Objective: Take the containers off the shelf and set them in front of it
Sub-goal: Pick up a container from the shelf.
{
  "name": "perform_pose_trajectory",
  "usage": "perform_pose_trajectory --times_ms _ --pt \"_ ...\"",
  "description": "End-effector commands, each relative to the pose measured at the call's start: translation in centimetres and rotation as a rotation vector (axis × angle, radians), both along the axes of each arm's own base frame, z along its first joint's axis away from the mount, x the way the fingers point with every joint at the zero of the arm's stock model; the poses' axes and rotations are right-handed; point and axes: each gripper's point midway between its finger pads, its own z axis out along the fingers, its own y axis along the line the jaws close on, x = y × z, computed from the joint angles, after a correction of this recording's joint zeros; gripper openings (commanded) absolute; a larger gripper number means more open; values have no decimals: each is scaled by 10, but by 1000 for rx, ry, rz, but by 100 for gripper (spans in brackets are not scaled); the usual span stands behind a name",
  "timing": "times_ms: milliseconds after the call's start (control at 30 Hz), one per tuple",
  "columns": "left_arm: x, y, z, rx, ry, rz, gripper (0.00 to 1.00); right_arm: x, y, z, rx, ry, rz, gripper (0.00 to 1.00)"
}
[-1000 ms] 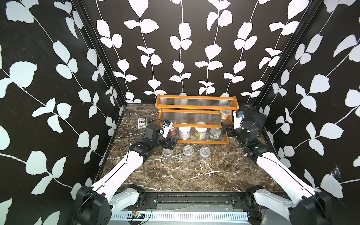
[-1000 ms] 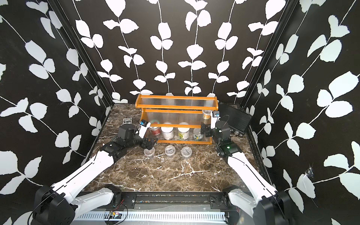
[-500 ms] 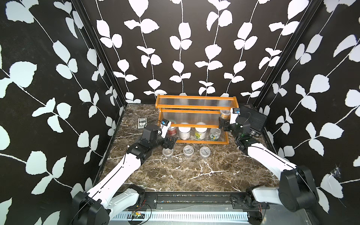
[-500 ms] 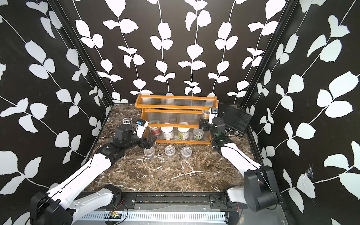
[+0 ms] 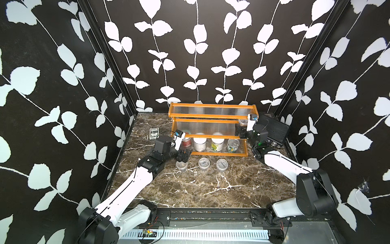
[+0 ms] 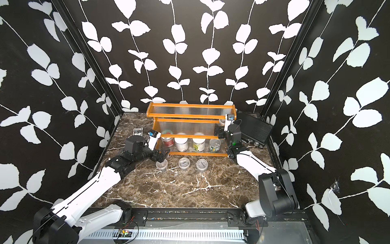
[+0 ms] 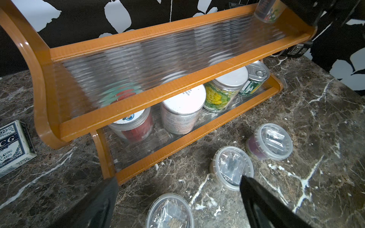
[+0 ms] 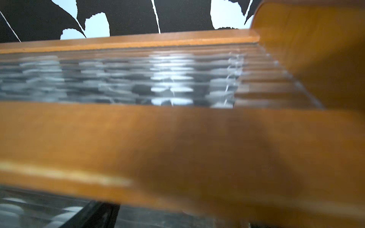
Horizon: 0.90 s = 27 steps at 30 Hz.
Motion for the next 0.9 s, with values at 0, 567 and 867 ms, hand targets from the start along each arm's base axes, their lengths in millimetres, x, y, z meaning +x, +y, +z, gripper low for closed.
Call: perform_pose_trajectory --times_ms 0,567,867 --pt "0 4 2 -7 -17 14 98 13 0 33 9 -98 -12 100" --pt "0 5 -3 -3 -10 16 98 36 3 27 -7 -78 -21 100" --pt "-3 7 -5 -2 -2 24 99 42 -4 18 -33 -44 -65 100"
